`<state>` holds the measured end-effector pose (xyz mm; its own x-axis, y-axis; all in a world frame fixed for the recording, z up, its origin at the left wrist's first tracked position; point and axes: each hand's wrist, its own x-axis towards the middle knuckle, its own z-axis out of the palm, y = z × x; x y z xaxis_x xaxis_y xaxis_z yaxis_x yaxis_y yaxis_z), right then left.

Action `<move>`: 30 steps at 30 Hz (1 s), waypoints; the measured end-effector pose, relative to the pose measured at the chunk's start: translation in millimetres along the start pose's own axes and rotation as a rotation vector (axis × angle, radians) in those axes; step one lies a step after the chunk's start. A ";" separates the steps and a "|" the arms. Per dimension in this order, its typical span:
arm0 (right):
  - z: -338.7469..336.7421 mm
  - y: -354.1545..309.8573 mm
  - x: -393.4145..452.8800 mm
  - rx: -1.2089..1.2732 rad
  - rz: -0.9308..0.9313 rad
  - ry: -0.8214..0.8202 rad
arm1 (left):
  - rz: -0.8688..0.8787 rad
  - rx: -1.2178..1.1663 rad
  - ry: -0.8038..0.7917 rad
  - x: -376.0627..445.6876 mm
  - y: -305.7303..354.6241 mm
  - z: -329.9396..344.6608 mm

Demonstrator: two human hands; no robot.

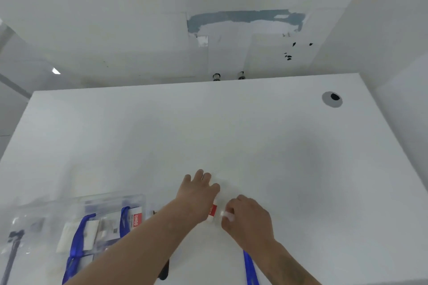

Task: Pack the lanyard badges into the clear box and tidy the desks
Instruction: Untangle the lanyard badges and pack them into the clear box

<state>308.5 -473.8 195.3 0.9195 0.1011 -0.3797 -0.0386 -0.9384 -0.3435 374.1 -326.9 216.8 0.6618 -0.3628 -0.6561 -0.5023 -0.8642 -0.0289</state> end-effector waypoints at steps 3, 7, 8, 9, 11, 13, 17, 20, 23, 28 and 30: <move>-16.7 19.8 2.8 0.096 -0.008 0.022 | 0.000 -0.017 0.030 10.0 1.3 -2.6; -48.8 40.9 5.3 0.215 -0.027 0.040 | -0.051 -0.440 0.036 14.4 -1.2 -25.8; -58.4 45.8 5.9 0.298 -0.017 0.036 | -0.077 -0.637 0.039 13.1 -4.1 -33.7; -68.0 50.3 6.7 0.404 -0.003 0.041 | -0.094 -0.823 0.043 10.6 -8.7 -41.6; -92.5 56.2 8.6 0.621 0.022 0.046 | -0.107 -1.112 0.055 1.2 -18.1 -59.3; -119.5 55.5 11.9 0.800 0.047 0.035 | -0.100 -1.404 0.026 -11.3 -24.9 -75.9; -173.3 46.6 14.2 0.967 0.014 0.078 | -0.072 -1.843 0.039 -35.8 -25.1 -107.6; -204.3 38.9 12.4 1.023 -0.031 0.138 | -0.048 -2.070 0.147 -50.6 -19.9 -128.7; -224.4 32.5 12.5 1.083 -0.072 0.161 | -0.028 -2.253 0.233 -63.7 -14.5 -148.6; -231.1 16.9 10.7 1.168 -0.078 0.195 | 0.044 -2.217 0.325 -79.0 -9.6 -178.7; -216.8 5.9 6.9 1.066 -0.040 0.193 | 0.071 -2.205 0.346 -80.3 -7.4 -186.4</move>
<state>399.4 -550.3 376.9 0.9702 -0.0159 -0.2419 -0.2414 -0.1557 -0.9578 428.4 -356.3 410.2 0.8429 -0.2165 -0.4925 0.5380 0.3278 0.7766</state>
